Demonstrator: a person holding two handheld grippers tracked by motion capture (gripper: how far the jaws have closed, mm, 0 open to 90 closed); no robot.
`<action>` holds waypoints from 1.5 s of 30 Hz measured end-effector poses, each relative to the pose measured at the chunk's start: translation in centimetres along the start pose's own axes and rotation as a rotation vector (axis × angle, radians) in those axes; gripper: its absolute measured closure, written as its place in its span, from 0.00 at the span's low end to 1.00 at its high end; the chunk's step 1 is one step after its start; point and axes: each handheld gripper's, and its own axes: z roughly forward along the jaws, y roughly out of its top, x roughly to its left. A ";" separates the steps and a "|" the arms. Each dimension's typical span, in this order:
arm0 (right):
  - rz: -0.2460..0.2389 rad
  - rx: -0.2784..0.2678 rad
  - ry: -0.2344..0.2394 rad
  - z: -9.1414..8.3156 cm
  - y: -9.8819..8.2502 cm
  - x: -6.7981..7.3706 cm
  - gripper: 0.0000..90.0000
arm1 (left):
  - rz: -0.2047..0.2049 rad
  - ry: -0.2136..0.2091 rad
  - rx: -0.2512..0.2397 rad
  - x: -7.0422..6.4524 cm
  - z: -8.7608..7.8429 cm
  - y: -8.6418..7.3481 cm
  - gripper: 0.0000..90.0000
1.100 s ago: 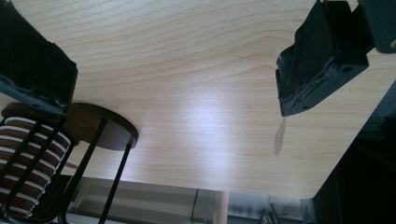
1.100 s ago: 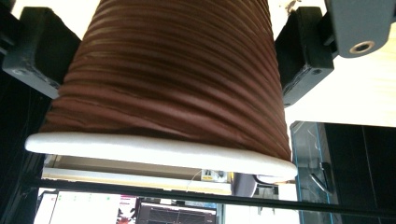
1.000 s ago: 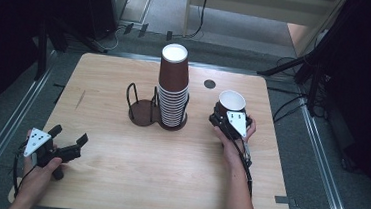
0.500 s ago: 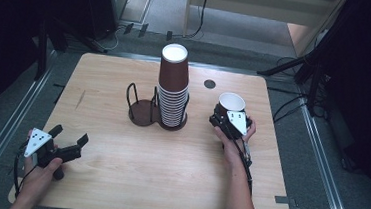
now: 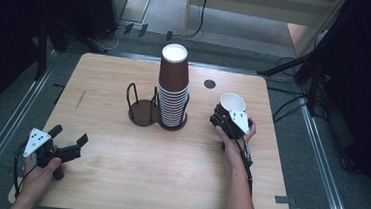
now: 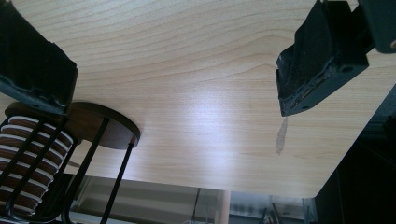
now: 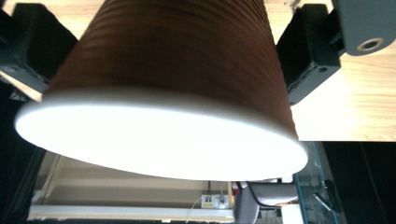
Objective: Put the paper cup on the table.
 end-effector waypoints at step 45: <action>0.010 -0.123 0.175 -9.6 4.1 -1.6 0.00 | 0.001 0.002 0.005 0.0 0.0 0.0 0.00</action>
